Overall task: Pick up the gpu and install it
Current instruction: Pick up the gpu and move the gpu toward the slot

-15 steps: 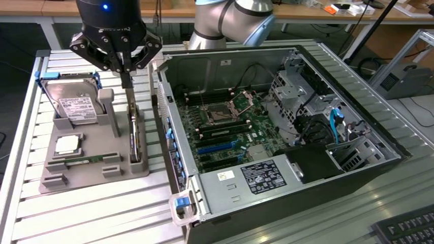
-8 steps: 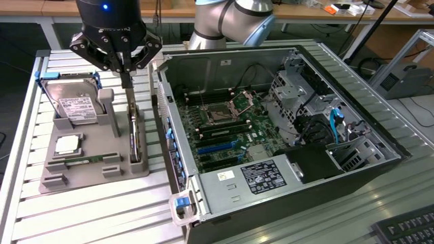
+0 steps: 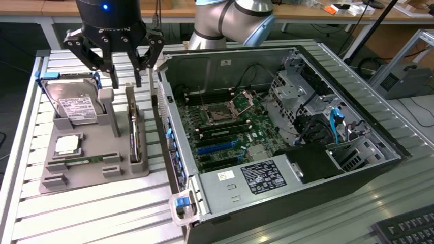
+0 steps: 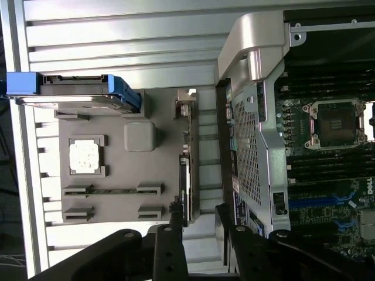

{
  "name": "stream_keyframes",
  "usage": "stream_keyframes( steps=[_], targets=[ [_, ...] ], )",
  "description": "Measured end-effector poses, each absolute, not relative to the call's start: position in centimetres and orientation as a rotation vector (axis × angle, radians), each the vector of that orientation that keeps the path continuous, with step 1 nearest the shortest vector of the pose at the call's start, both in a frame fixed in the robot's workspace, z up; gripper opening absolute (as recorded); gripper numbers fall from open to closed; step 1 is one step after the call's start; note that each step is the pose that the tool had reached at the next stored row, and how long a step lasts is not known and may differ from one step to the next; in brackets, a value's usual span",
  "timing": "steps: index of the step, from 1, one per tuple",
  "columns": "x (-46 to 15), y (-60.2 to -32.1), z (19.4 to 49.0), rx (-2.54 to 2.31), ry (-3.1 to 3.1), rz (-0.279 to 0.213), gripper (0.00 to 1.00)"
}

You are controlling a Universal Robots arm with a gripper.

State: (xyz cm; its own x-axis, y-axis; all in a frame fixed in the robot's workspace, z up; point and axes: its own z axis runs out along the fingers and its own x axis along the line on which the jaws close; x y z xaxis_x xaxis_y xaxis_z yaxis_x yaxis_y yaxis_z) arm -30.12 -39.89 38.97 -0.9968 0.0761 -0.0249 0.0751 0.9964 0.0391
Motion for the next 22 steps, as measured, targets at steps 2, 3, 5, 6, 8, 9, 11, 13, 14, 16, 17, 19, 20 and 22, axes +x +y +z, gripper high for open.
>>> stream_keyframes(
  steps=[2,3,5,6,8,9,11,13,14,16,17,19,20,22],
  targets=[
    [-30.12,-39.89,38.97,0.118,3.112,0.059,0.42],
    [-30.12,-39.89,38.97,0.118,3.112,0.059,0.48],
    [-30.12,-39.89,38.97,0.118,3.112,0.059,0.48],
    [-30.12,-39.89,38.97,0.118,3.112,0.059,0.48],
    [-30.12,-39.89,38.94,0.118,3.113,0.059,0.48],
    [-30.12,-39.9,38.86,0.118,3.112,0.059,0.48],
    [-30.13,-39.9,38.79,0.118,3.112,0.059,0.48],
    [-30.13,-39.89,38.66,0.118,3.112,0.059,0.48],
    [-30.14,-39.89,38.59,0.118,3.112,0.059,0.48],
    [-30.14,-39.89,38.51,0.118,3.112,0.059,0.48],
    [-30.15,-39.9,38.46,0.118,3.113,0.059,0.48],
    [-30.16,-39.89,38.4,0.118,3.113,0.059,0.48],
    [-30.16,-39.89,38.37,0.118,3.112,0.059,0.48],
    [-30.16,-39.89,38.3,0.118,3.112,0.059,0.48]
  ],
)
